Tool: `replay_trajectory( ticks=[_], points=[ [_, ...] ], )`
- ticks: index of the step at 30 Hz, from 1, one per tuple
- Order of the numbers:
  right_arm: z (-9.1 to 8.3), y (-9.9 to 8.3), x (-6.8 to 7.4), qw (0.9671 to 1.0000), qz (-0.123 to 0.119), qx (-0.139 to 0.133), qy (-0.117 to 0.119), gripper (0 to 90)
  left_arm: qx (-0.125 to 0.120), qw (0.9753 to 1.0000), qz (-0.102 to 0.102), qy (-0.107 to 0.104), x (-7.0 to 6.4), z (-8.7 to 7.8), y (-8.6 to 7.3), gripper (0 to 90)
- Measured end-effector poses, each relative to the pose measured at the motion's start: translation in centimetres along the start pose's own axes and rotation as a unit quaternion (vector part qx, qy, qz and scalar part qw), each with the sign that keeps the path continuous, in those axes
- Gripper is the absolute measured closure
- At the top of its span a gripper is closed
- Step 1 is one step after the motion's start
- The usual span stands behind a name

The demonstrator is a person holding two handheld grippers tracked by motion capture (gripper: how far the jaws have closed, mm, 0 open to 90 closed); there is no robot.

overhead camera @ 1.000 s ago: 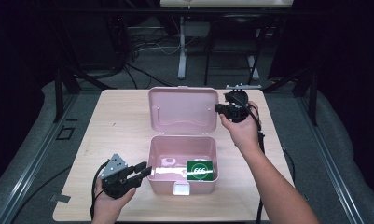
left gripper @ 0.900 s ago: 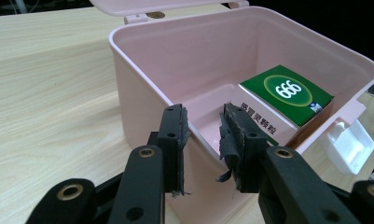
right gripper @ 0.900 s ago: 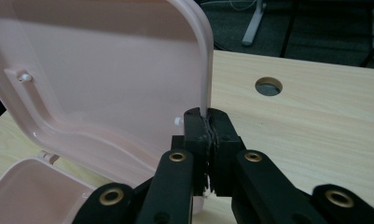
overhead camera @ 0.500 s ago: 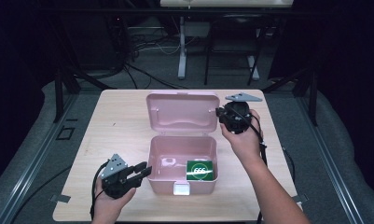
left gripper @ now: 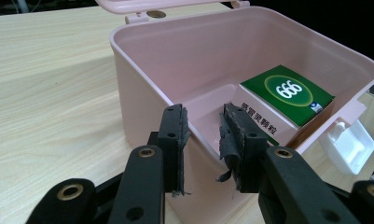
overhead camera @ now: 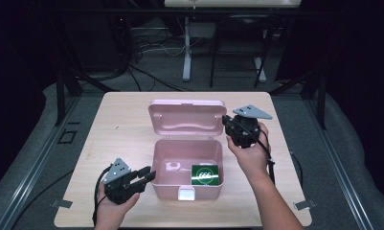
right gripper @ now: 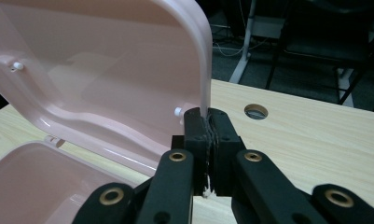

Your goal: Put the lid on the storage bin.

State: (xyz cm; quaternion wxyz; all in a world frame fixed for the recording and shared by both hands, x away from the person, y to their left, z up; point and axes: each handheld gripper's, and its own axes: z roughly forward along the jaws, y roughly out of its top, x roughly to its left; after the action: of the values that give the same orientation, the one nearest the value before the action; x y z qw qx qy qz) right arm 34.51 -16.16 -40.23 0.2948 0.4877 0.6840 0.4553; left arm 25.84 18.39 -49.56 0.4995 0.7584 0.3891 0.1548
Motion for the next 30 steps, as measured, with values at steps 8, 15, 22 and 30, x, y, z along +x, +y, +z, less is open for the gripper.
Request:
replay_trajectory(
  ticks=[8, 15, 22, 30],
  points=[
    [-0.9, -1.3, 0.4, 0.9997, -0.002, -0.026, 0.001, 87.1, 0.005, 1.0000, 0.001, -0.002, 0.1, -0.1, 0.1, 69.7],
    [-1.4, -1.6, 0.7, 0.9996, -0.008, -0.027, 0.001, 86.9, 0.002, 1.0000, 0.008, 0.003, 0.4, -0.2, 0.9, 69.7],
    [-1.6, -1.9, 0.6, 0.9995, -0.006, -0.031, 0.006, 86.6, -0.018, 0.9997, 0.008, 0.012, 1.3, -0.6, 3.5, 69.2],
    [-1.8, -2.1, 0.5, 0.9994, -0.004, -0.031, 0.013, 86.2, -0.040, 0.9983, 0.031, 0.028, 1.4, -0.7, 7.3, 66.8]
  ],
)
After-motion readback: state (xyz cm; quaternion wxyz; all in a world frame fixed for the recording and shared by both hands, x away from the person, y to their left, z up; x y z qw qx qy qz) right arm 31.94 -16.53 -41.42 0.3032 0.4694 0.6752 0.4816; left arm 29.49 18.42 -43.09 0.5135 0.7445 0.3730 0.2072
